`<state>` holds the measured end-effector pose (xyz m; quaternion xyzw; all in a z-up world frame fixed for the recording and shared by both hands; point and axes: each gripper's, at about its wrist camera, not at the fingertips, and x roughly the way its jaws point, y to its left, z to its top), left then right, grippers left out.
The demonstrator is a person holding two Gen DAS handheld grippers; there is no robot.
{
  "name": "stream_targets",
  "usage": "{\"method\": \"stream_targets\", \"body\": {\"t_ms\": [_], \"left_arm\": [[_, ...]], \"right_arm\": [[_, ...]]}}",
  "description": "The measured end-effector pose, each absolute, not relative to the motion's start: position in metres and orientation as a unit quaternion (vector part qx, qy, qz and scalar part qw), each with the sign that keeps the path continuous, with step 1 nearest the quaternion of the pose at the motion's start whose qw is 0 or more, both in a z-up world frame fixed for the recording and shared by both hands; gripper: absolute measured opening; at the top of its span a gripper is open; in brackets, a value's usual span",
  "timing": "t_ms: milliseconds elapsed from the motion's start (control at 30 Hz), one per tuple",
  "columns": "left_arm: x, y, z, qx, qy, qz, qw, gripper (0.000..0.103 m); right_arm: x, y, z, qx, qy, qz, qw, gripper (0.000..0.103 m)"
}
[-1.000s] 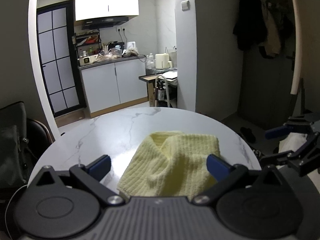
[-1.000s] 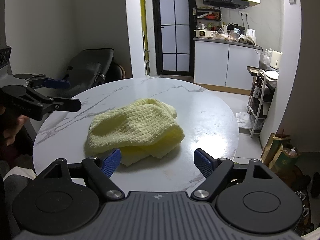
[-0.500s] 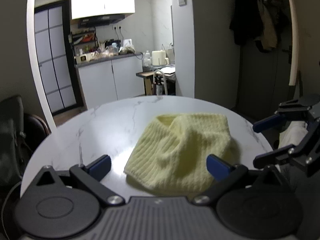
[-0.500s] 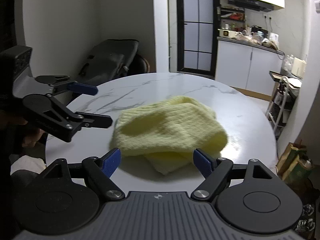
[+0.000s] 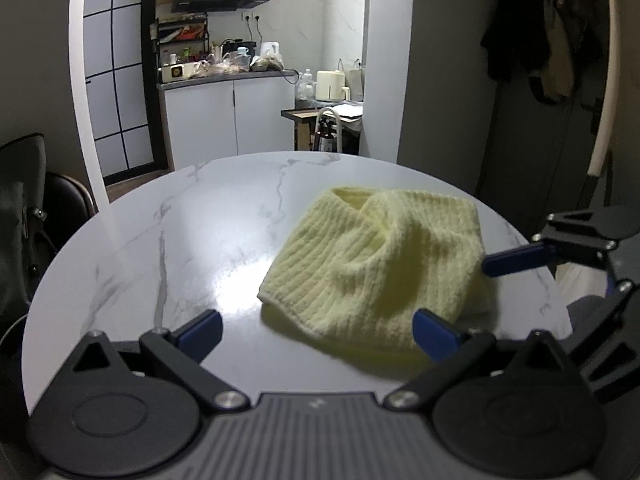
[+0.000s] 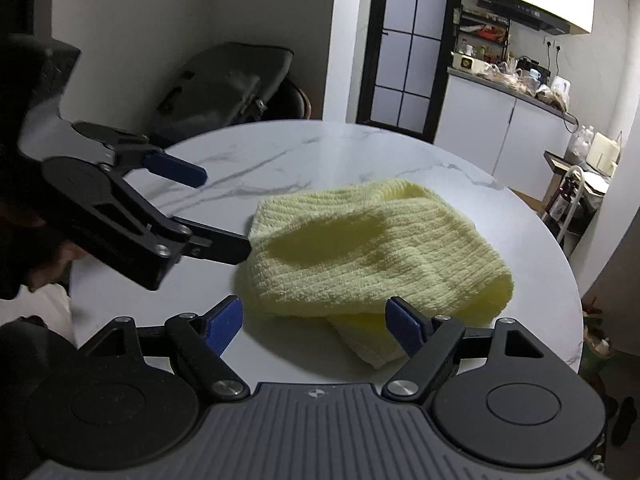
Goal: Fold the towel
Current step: 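Close the right gripper on an edge of the yellow towel, then lift the towel with the right gripper while the left gripper grasps another edge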
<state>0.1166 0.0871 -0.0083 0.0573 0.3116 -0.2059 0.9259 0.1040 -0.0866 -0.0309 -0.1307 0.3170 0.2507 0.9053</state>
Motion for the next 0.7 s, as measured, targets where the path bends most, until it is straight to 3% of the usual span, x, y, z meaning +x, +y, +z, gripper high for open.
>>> {"method": "stream_targets", "body": {"t_ms": [67,100,133,200,700], "left_arm": [[0.119,0.086,-0.011,0.060,0.313,-0.203,0.926,0.103],[0.119,0.086,-0.011,0.061,0.313,-0.202,0.926,0.103],[0.119,0.086,-0.012,0.061,0.313,-0.202,0.926,0.103],[0.120,0.087,-0.013,0.061,0.313,-0.203,0.926,0.103],[0.120,0.086,-0.017,0.071,0.305,-0.203,0.928,0.103]], "right_arm": [[0.110,-0.085,-0.036,-0.134,0.325,0.245,0.904,0.044],[0.111,-0.085,-0.037,-0.134,0.327,0.245,0.903,0.024],[0.114,-0.086,-0.038,-0.132,0.331,0.246,0.901,0.016],[0.119,-0.088,-0.039,-0.126,0.340,0.247,0.899,0.010],[0.118,-0.106,0.021,-0.160,0.241,0.228,0.930,0.008]]}}
